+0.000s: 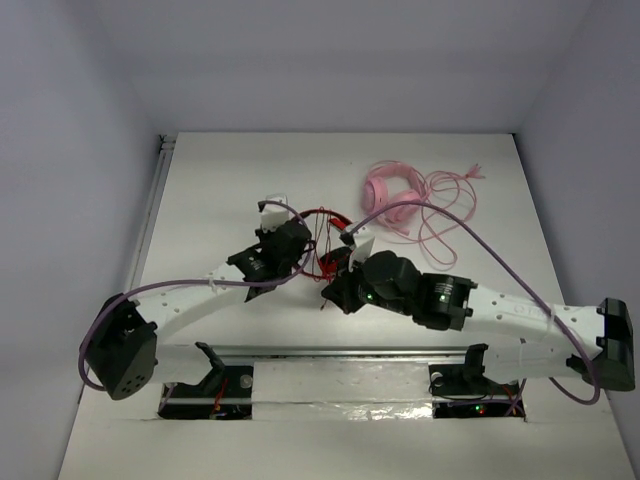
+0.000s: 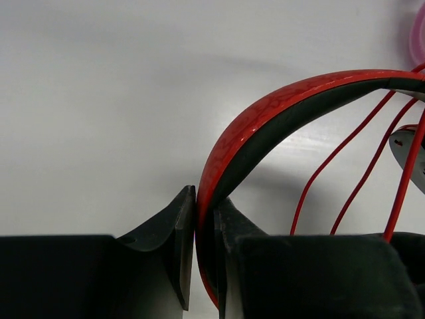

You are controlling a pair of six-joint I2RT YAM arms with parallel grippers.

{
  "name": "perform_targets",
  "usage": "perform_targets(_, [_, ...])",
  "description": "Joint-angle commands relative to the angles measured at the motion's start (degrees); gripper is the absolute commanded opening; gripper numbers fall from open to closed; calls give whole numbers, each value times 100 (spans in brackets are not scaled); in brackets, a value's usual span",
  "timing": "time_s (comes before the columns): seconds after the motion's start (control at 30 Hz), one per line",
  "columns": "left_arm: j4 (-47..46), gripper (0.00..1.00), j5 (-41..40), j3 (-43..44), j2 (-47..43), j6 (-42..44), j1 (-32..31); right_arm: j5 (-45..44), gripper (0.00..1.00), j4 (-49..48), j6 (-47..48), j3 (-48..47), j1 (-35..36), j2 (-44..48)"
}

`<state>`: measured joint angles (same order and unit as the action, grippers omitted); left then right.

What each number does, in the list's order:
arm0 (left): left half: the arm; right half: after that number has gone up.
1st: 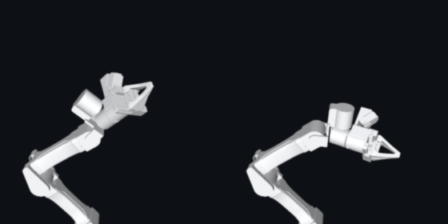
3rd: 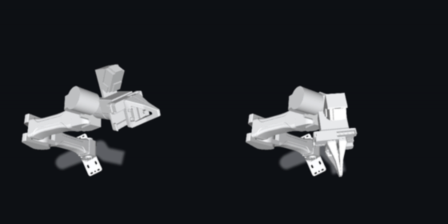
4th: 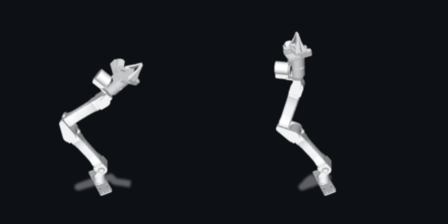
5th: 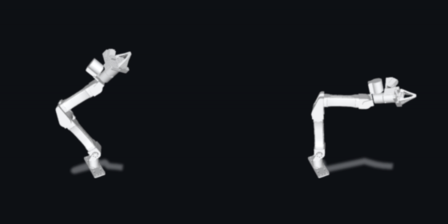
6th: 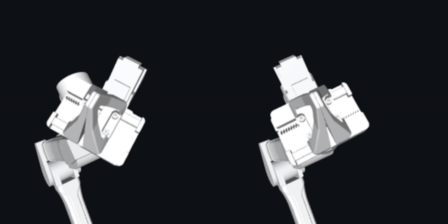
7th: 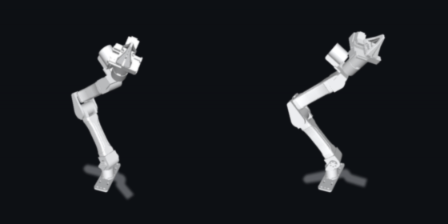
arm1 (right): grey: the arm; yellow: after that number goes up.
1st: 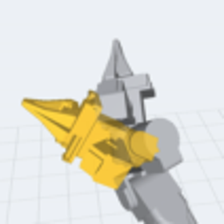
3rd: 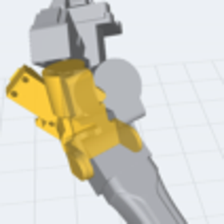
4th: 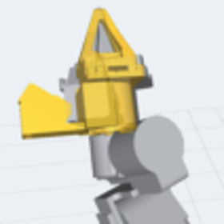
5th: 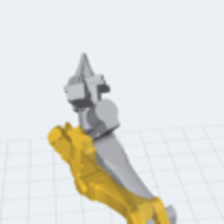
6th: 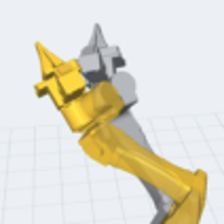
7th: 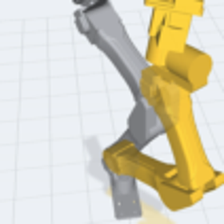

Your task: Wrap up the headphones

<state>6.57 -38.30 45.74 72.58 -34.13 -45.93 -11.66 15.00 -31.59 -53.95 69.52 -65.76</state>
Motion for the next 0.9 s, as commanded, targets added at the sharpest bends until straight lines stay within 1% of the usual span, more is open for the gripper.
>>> perform_targets(0.0, [-182,0,-12,-90,-261,-357,-302,-459,0,75,215,-265,36,273])
perform_targets(0.13, [-139,0,209,-267,-384,-577,-723,-995,0,-427,-22,-107,36,248])
perform_targets(0.27, [-95,0,420,-337,-385,-796,-1110,-1399,0,-1218,-461,201,36,204])
perform_targets(0.3, [-77,0,472,-381,-393,-849,-1172,-1748,0,-1402,-566,297,36,204])
perform_targets(0.33, [-42,0,499,-399,-402,-963,-1251,-1908,0,-1456,-654,376,36,212])
perform_targets(0.4, [-68,0,656,-512,-507,-1052,-1304,-2286,0,-1955,-883,630,-78,282])
perform_targets(0.47, [-181,0,832,-609,-604,-1148,-1304,-2489,0,-2167,-1085,763,-139,335])
perform_targets(0.6, [-191,0,1026,-811,-674,-1394,-1427,-3542,0,-2458,-1489,983,-192,370])
perform_targets(0.7, [-314,0,1219,-917,-666,-1482,-1479,-3965,0,-2651,-1823,1150,-306,432])
perform_targets(0.8, [-358,0,1282,-909,-578,-1553,-1594,-4203,0,-2924,-1938,1273,-456,415])
perform_targets(0.87, [-306,0,1247,-865,-534,-1579,-1673,-4265,2,-3047,-2052,1326,-632,318])
